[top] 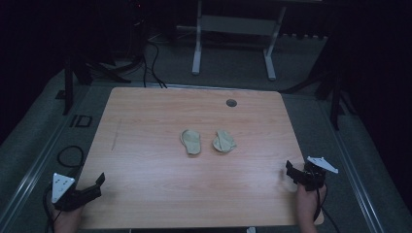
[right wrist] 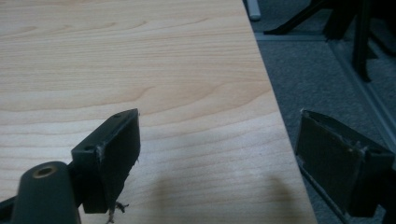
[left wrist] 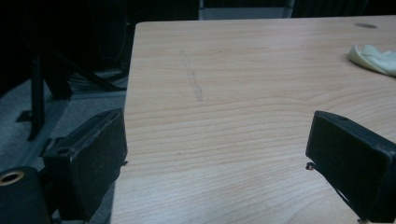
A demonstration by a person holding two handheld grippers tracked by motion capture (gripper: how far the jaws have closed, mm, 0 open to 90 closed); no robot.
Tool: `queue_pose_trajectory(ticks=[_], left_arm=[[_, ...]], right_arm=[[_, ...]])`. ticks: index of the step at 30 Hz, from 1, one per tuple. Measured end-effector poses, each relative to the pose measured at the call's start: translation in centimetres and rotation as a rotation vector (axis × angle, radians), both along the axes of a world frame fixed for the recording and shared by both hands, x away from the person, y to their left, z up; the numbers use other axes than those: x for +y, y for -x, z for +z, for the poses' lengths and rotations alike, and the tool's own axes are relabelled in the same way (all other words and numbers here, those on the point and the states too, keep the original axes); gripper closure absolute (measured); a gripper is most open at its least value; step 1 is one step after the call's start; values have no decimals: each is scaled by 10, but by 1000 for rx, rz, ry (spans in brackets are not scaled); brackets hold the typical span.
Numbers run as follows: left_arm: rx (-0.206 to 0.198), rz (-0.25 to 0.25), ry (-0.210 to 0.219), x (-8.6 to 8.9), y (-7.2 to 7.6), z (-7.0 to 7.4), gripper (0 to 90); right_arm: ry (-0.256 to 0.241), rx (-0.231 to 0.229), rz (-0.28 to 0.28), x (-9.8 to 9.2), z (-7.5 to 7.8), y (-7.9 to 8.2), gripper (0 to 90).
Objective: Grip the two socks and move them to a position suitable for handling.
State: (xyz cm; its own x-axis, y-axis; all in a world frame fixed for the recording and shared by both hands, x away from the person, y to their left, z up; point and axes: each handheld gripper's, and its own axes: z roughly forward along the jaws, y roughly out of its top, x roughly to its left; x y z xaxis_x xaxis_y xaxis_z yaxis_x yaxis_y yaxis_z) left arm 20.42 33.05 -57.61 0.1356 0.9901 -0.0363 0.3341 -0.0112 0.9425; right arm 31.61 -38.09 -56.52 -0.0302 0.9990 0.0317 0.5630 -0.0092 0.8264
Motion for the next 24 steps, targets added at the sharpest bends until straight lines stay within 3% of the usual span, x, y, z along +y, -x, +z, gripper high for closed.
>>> queue_pose_trajectory(ticks=[4, 9, 11, 13, 17, 19, 24], left_arm=[[4, 4, 11, -1, -1, -1, 55], [2, 7, 23, -3, -2, 0, 55], [5, 2, 23, -5, -3, 0, 55], [3, -4, 22, -7, -4, 0, 55], [3, -7, 15, -8, -5, 0, 55], [2, -6, 17, -8, -6, 1, 55], [-6, 0, 22, -11, -8, 4, 55]], right_arm=[[-15, 2, 21, 0, 0, 1, 141], [13, -6, 31, 2, 0, 6, 141], [43, 19, 34, 1, 0, 8, 141], [28, 38, 46, -1, -1, 9, 140], [5, 54, 92, -6, -1, 11, 140], [-25, 62, 142, -7, -1, 10, 135], [-9, 100, 245, -2, -1, 8, 135]])
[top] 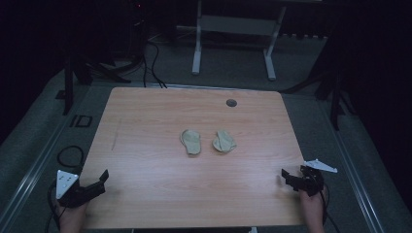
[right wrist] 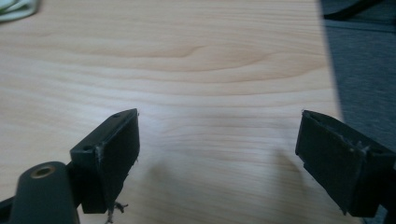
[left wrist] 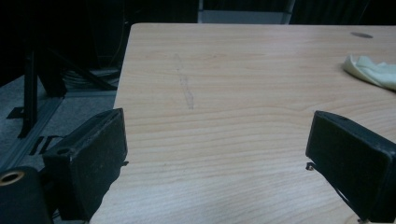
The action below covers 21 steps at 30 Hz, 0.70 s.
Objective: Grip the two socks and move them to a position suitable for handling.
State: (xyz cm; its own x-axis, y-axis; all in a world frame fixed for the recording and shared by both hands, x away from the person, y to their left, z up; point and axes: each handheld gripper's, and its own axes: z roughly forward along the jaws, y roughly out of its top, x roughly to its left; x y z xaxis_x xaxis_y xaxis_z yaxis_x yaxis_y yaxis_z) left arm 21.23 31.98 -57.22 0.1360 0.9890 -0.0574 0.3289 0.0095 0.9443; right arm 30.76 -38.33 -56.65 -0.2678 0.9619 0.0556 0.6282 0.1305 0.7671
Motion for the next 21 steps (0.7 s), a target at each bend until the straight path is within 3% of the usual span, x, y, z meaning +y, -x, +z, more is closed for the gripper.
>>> queue_pose_trajectory(ticks=[9, 12, 17, 21], left_arm=[[-13, -24, -8, -6, 1, 2, 56], [-12, -26, -5, -6, 1, 2, 55], [-14, -22, -1, -6, 3, 3, 55], [-16, -30, 4, -7, 4, 3, 55]], right_arm=[[-40, 37, 183, 29, 2, -11, 133], [-26, 32, 207, 44, 4, -17, 132], [-3, 17, 191, 67, 9, -32, 134], [-36, 9, 230, 82, 13, -42, 134]])
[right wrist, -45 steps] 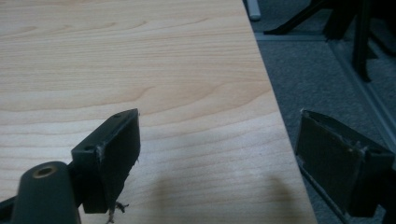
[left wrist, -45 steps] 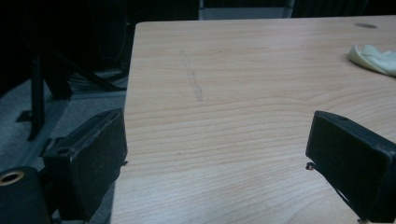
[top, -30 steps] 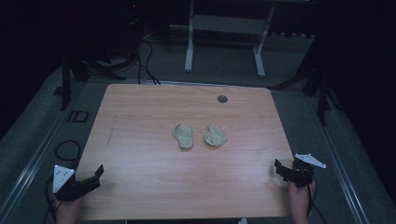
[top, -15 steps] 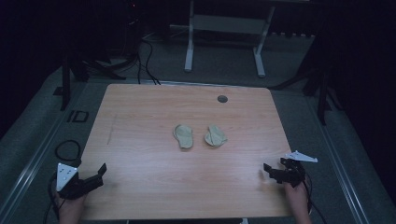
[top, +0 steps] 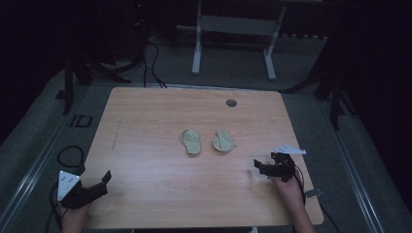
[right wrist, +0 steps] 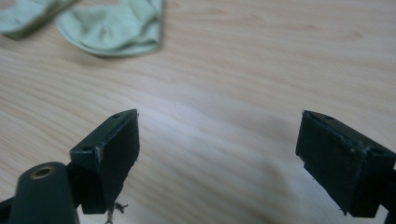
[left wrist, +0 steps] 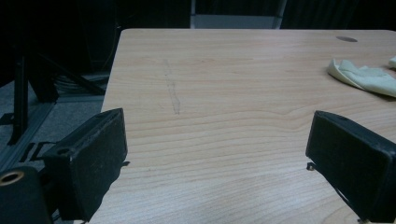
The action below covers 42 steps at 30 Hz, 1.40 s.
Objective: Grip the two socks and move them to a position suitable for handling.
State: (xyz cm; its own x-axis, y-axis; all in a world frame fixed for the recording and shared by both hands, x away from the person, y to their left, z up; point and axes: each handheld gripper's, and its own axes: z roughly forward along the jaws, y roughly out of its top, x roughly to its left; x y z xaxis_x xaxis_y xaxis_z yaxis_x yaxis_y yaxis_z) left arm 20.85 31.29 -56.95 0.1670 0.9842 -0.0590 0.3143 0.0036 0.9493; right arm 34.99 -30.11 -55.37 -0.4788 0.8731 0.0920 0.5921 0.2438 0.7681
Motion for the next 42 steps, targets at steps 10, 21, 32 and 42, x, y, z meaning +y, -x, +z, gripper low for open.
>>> queue_pose_trajectory(ticks=[10, 21, 32, 42], left_arm=[[-5, -3, 4, 0, 1, 1, 56], [-5, -10, 11, 1, 1, 1, 55], [-7, -21, 15, 1, 1, 1, 55], [-6, -32, 18, 0, 1, 1, 55]], right_arm=[[-9, 10, 72, 35, 6, -23, 144], [5, 1, 91, 68, 16, -45, 136], [30, -1, 151, 100, 19, -64, 225], [81, 21, 173, 128, 6, -83, 338]])
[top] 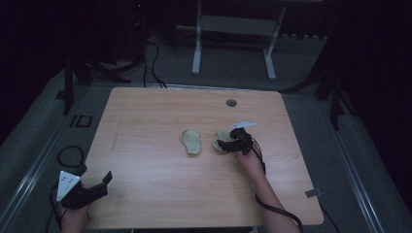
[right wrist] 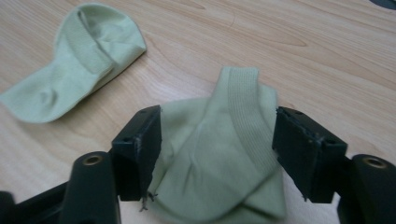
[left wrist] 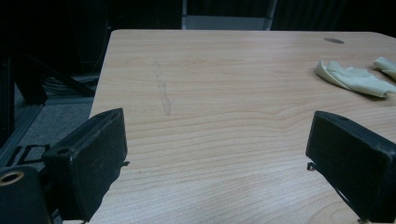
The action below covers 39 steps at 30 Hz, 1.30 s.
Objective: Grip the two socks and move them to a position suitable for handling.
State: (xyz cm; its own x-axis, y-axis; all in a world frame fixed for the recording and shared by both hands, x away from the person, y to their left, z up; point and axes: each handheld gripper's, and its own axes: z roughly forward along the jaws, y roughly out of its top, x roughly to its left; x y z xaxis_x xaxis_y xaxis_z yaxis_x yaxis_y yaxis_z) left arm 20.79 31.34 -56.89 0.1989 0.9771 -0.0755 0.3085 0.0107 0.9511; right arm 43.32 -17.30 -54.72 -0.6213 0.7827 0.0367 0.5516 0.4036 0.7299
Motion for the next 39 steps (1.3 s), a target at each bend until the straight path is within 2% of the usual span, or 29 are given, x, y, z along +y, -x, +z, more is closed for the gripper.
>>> queue_pose_trajectory(ticks=[6, 9, 12, 15, 17, 21, 23, 25, 30, 31, 32, 35, 36, 39], left_arm=[[2, -1, 3, 1, 0, 0, 55], [0, -1, 4, 2, 1, 0, 55], [0, 2, 8, 2, 1, 0, 55], [1, 1, 5, 2, 1, 0, 55], [2, 0, 3, 1, 1, 0, 55], [3, -4, 4, 0, 1, 0, 55], [4, -5, 6, 0, 0, -1, 55], [3, -4, 10, 0, 0, -1, 55], [4, 0, 12, 2, 0, -1, 55], [3, 3, 16, 2, 0, -1, 55], [4, 4, 14, 2, 1, -1, 55], [1, 4, 15, 2, 1, 0, 55], [1, 4, 15, 2, 1, 0, 55], [3, 1, 15, 1, 0, 0, 55]], right_arm=[[50, -3, 1, 11, -8, -7, 354], [79, -27, 0, 14, -12, -5, 382], [139, -81, 5, 17, -14, 2, 473], [146, -98, -3, 19, -15, 8, 569], [168, -115, -6, 22, -15, 12, 672], [205, -131, -31, 26, -15, 14, 773], [203, -118, -37, 26, -13, 13, 798], [177, -95, -54, 25, -10, 13, 812], [136, -95, -60, 20, -1, 18, 818], [128, -98, -59, 19, 2, 20, 819], [100, -103, -57, 16, 11, 26, 819], [81, -123, -45, 14, 25, 36, 819], [81, -123, -45, 14, 25, 36, 819], [58, -146, -37, 13, 38, 52, 819]])
